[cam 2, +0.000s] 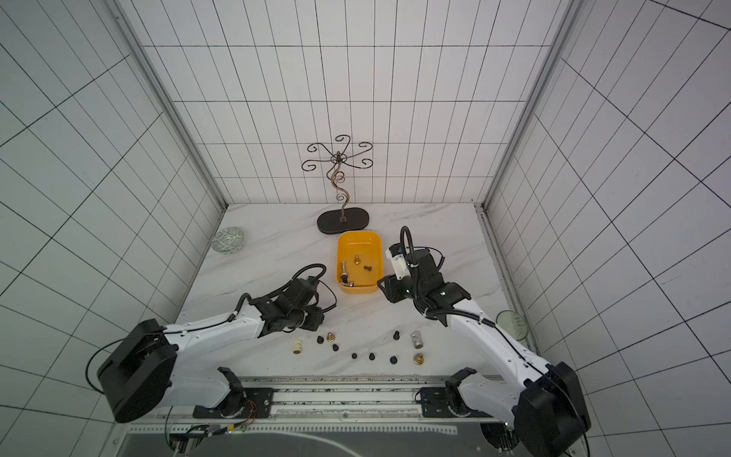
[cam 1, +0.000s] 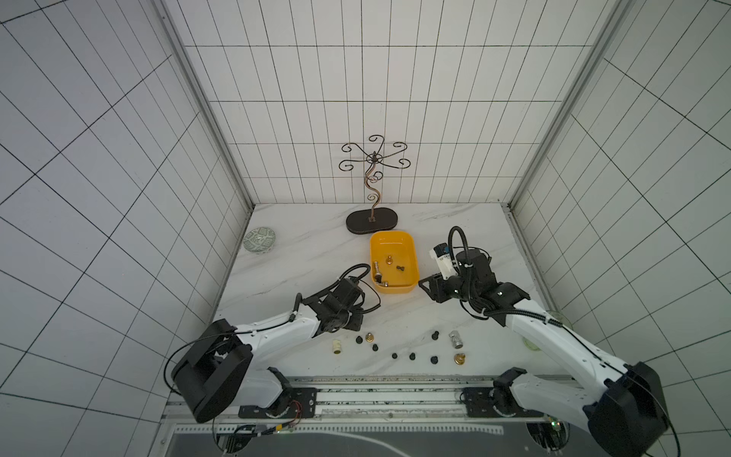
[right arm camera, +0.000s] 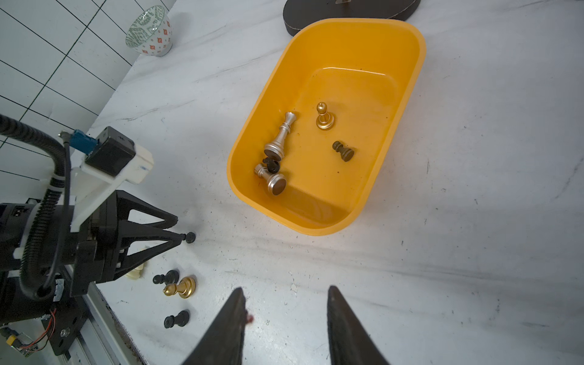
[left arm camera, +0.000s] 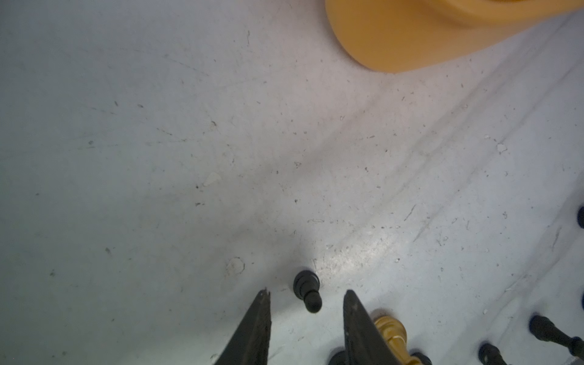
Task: Put the chess pieces into the storage box
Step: Pick up the chess piece at the center of the board.
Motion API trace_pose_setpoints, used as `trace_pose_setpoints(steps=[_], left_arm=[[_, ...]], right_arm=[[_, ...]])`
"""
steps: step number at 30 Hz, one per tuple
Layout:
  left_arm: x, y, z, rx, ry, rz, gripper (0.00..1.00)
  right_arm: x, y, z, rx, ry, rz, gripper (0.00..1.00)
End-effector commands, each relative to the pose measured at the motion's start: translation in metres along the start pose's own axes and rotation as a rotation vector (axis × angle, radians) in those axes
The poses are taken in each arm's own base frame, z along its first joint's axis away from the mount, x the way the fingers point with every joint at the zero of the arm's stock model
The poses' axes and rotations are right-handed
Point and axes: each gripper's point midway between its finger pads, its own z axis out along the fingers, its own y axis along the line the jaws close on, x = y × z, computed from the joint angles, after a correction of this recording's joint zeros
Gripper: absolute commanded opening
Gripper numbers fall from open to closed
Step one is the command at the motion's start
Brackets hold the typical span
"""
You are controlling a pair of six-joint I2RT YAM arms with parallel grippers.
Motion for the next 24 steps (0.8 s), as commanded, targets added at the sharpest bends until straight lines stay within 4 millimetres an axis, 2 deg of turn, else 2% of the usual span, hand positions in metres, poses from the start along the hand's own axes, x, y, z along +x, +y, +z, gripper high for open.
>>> trace_pose_setpoints(steps=[1, 11, 24], left_arm=[[-0.002, -0.002, 0.004, -0.003, -0.011, -0.006, 0.36], [0.0, -0.006, 0.013, -0.008, 0.01, 0.011, 0.3], [-0.001, -0.008, 0.017, -0.018, 0.007, 0.031, 0.1]], right_arm=[[0.025, -0.008, 0.008, 0.021, 0.066, 0.018, 0.43], [0.028, -0.009, 0.012, 0.019, 0.076, 0.021, 0.42], [0.033, -0.011, 0.013, 0.024, 0.086, 0.026, 0.41]])
